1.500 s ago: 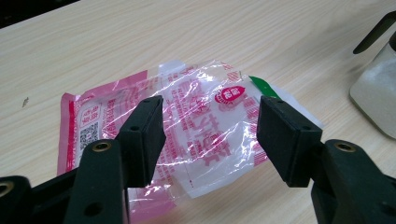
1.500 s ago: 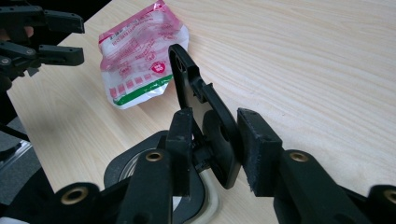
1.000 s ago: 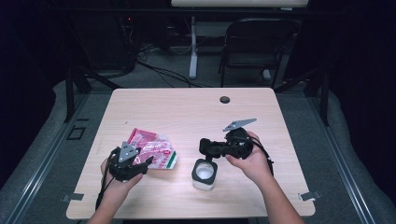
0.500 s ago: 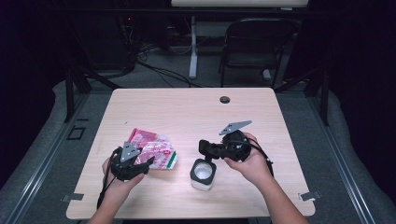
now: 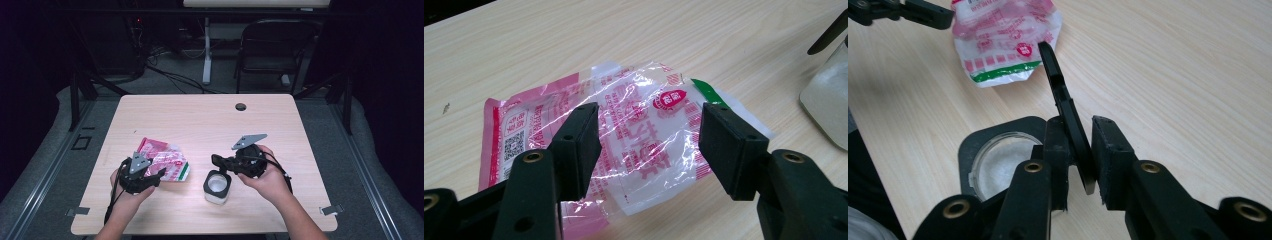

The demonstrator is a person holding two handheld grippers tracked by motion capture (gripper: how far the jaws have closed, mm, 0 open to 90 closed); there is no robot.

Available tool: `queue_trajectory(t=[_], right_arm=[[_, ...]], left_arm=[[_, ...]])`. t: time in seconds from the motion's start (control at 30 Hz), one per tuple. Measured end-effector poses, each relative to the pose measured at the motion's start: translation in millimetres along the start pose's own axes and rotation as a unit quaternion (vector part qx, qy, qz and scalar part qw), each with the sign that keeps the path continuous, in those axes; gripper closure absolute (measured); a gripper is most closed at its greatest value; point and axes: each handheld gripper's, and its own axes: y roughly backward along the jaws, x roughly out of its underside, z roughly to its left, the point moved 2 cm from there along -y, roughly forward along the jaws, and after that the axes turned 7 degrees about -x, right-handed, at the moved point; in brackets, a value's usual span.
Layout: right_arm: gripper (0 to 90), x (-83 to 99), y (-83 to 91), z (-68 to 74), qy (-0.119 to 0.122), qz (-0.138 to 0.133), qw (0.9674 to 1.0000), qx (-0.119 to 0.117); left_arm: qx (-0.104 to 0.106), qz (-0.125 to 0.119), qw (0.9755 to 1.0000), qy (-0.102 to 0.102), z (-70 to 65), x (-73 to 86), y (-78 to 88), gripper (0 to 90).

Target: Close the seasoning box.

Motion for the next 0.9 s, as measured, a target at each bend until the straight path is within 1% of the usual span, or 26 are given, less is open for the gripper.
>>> queue_trajectory(t=[0.13, 0.17, 0.3, 0.33, 0.37, 0.53, 0.63, 0.7, 0.73, 0.77, 0.8, 0.83, 0.87, 0.9], right_arm=[[74.1, -1.9, 3.0, 5.8, 0.008, -0.003, 0.9999, -0.006], [73.6, -2.0, 3.3, 7.5, 0.006, -0.005, 1.0000, -0.006], [72.2, -0.9, 3.9, 9.7, 0.012, -0.003, 0.9999, -0.012], [71.9, -0.2, 3.6, 10.7, 0.007, -0.004, 0.9999, -0.012], [71.5, 0.5, 3.8, 10.7, 0.009, -0.002, 0.9999, -0.011], [69.5, 4.8, 2.3, 13.8, 0.004, -0.002, 0.9998, -0.019], [68.1, 6.6, 1.8, 16.2, 0.007, 0.001, 0.9997, -0.022], [67.5, 7.6, 1.0, 17.8, 0.007, -0.002, 0.9997, -0.023], [67.0, 8.0, 1.4, 18.2, 0.010, 0.003, 0.9997, -0.023], [66.5, 8.5, 1.2, 19.0, 0.011, 0.002, 0.9997, -0.019], [66.0, 9.0, 1.0, 20.0, 0.010, 0.001, 0.9997, -0.021], [65.5, 9.5, 1.1, 20.4, 0.013, 0.004, 0.9997, -0.021], [64.8, 10.3, 0.2, 21.2, 0.011, 0.001, 0.9997, -0.022], [64.2, 10.9, 0.1, 21.5, 0.012, 0.003, 0.9997, -0.023]], left_arm=[[-0.001, -0.001, 1.0000, 0.001, -0.6, -0.2, 0.1, 41.6], [0.000, -0.001, 1.0000, 0.001, -0.6, -0.2, 0.1, 41.7], [0.000, -0.001, 1.0000, 0.001, -0.7, -0.2, 0.0, 41.6], [-0.001, 0.000, 1.0000, 0.001, -0.7, -0.2, 0.0, 41.6], [-0.001, 0.000, 1.0000, 0.000, -0.7, -0.1, -0.1, 41.6], [-0.001, 0.000, 1.0000, 0.001, -0.6, -0.4, 0.1, 41.7], [-0.002, -0.002, 1.0000, 0.000, -0.5, -0.8, 0.7, 41.7], [-0.002, -0.002, 1.0000, 0.000, -0.5, -0.8, 0.8, 41.6], [-0.002, -0.002, 1.0000, 0.000, -0.5, -0.9, 0.8, 41.7], [-0.001, -0.002, 1.0000, 0.001, -0.9, -0.8, 0.7, 41.6], [-0.001, -0.002, 1.0000, 0.000, -1.0, -0.8, 0.7, 41.6], [-0.001, -0.002, 1.0000, 0.000, -1.1, -0.8, 0.7, 41.7], [-0.001, -0.002, 1.0000, 0.000, -1.2, -0.9, 0.7, 41.6], [-0.001, -0.002, 1.0000, 0.000, -1.3, -0.9, 0.6, 41.7]])
